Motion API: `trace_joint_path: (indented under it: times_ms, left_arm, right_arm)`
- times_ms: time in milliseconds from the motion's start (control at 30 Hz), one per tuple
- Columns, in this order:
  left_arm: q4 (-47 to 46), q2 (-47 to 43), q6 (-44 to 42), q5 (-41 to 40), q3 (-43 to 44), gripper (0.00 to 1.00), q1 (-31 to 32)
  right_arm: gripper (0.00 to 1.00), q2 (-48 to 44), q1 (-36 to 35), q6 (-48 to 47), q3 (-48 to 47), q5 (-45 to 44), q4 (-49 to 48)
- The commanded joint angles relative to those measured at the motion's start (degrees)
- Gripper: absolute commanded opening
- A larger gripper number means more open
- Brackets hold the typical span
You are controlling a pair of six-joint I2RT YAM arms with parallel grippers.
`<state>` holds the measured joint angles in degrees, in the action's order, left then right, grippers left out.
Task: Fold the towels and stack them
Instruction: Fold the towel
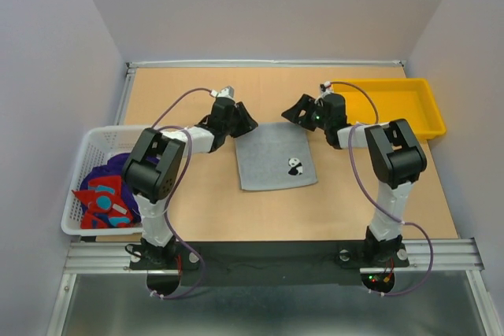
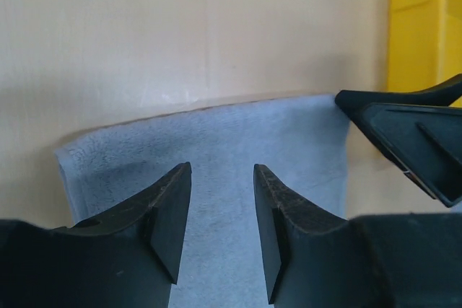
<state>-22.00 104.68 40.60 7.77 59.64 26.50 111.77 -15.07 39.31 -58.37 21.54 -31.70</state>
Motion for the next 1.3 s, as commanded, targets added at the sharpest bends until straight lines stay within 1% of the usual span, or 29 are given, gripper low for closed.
trace_joint_path:
  times_ms: [0, 167, 300, 367, 400, 433, 467, 500, 533, 567, 600, 633, 667, 700, 733, 767, 800, 867, 900, 933, 967, 1000, 1033, 1067, 1100, 1133, 1167, 1267]
  left_arm:
    - [-8.93, 2.45, 1.32, -0.47, -1.1, 0.5, -0.75]
    - [-12.28, 5.53, 2.73, -1.27, -4.44, 0.49, -2.94]
    - [-12.81, 6.32, 1.86, -0.65, -6.55, 0.49, -4.61]
    - [-12.63, 5.54, 1.06, 0.05, -6.9, 0.51, -5.14]
    - [-12.54, 5.01, 0.28, 0.66, -6.82, 0.53, -5.14]
    - [-12.37, 4.39, 0.01, 1.1, -6.73, 0.59, -5.06]
    - [-12.11, 3.69, -0.08, 1.63, -6.64, 0.61, -5.14]
    - [-11.32, 1.77, -0.26, 2.24, -6.55, 0.63, -5.06]
    - [-10.7, 0.62, -0.52, 2.51, -6.29, 0.67, -5.06]
    - [-9.13, -1.83, -0.78, 2.6, -6.11, 0.69, -4.97]
    - [-8.07, -3.42, -1.05, 2.51, -5.85, 0.71, -4.88]
    - [-7.19, -4.83, -1.31, 2.43, -5.67, 0.72, -4.79]
    - [-4.83, -8.06, -1.83, 1.64, -5.67, 0.74, -4.62]
    - [-3.59, -9.74, -2.1, 1.2, -5.93, 0.77, -4.7]
    - [-0.53, -13.16, -3.06, 0.59, -6.02, 0.78, -4.7]
    - [-0.5, -13.19, -3.07, -0.2, -6.02, 0.79, -4.7]
    - [3.94, -16.5, -4.46, -2.39, -5.85, 0.8, -4.62]
    - [8.44, -20.29, -6.14, -4.68, -5.85, 0.82, -4.7]
    - [12.64, -24.14, -8.15, -7.3, -5.85, 0.82, -4.62]
    - [14.6, -26.09, -8.95, -10.03, -6.11, 0.84, -4.62]
    - [16.62, -28.2, -10.0, -11.8, -6.11, 0.87, -4.7]
    - [20.47, -32.31, -11.75, -15.9, -6.2, 0.88, -4.7]
    - [21.9, -34.26, -13.08, -17.86, -6.37, 0.9, -4.7]
    - [25.04, -38.02, -14.22, -19.62, -6.64, 0.92, -4.7]
    - [26.38, -39.89, -15.28, -23.12, -6.81, 0.92, -4.7]
    - [27.7, -41.56, -16.85, -24.8, -7.34, 0.95, -4.79]
    - [29.89, -44.62, -17.56, -27.0, -7.52, 0.95, -4.79]
    - [31.31, -48.77, -19.94, -28.6, -9.97, 0.95, -4.79]
  right_arm:
    - [0.78, 2.92, -0.49, 1.56, 1.68, -0.61, -11.0]
    - [0.78, 5.39, -0.4, 0.51, 4.4, -6.15, -12.59]
    - [0.78, 2.95, 0.04, -2.13, 7.21, -10.72, -12.59]
    - [0.78, 1.36, 0.04, -4.76, 7.39, -10.91, -12.07]
    - [0.78, -0.56, 0.04, -5.9, 6.26, -10.64, -9.46]
    - [0.78, -1.45, -0.05, -7.13, 5.29, -10.47, -7.17]
    - [0.78, -2.59, -0.05, -9.93, 4.15, -10.2, -4.8]
    - [0.79, -3.56, -0.31, -11.35, 3.36, -10.38, -0.42]
    - [0.81, -5.92, -0.48, -12.75, 1.78, -10.9, 1.97]
    - [0.83, -6.99, -0.66, -15.64, 1.07, -11.43, 4.61]
    - [0.84, -7.96, -1.18, -17.06, 0.46, -12.13, 9.42]
    - [0.84, -9.18, -1.62, -18.38, -0.16, -12.83, 11.99]
    - [0.84, -11.2, -2.5, -20.74, -1.04, -13.8, 14.63]
    - [0.84, -12.35, -3.12, -21.72, -1.22, -14.76, 19.0]
    - [0.84, -13.32, -3.73, -22.95, -1.22, -15.38, 21.22]
    - [0.84, -14.2, -4.61, -22.96, -1.22, -16.0, 23.42]
    - [0.84, -15.86, -6.97, -24.27, -1.22, -16.87, 27.62]
    - [0.81, -17.28, -10.4, -25.42, -0.87, -20.56, 31.16]
    - [0.77, -18.33, -14.33, -26.47, -0.43, -21.27, 34.22]
    - [0.75, -18.69, -16.29, -26.65, -0.08, -24.84, 35.38]
    - [0.73, -18.95, -18.22, -26.48, 0.27, -25.75, 36.18]
    - [0.68, -19.21, -21.63, -26.04, 0.62, -27.15, 37.58]
    - [0.65, -19.22, -23.49, -25.95, 0.62, -27.86, 38.11]
    - [0.62, -19.22, -25.25, -25.86, 0.62, -28.65, 38.47]
    - [0.59, -19.04, -28.58, -25.69, 0.36, -29.18, 39.25]
    - [0.56, -18.34, -30.0, -25.6, -0.33, -29.62, 39.61]
    - [0.56, -17.9, -32.71, -25.34, -0.86, -30.06, 39.87]
    - [0.51, -15.54, -35.81, -25.25, -3.06, -31.12, 40.23]
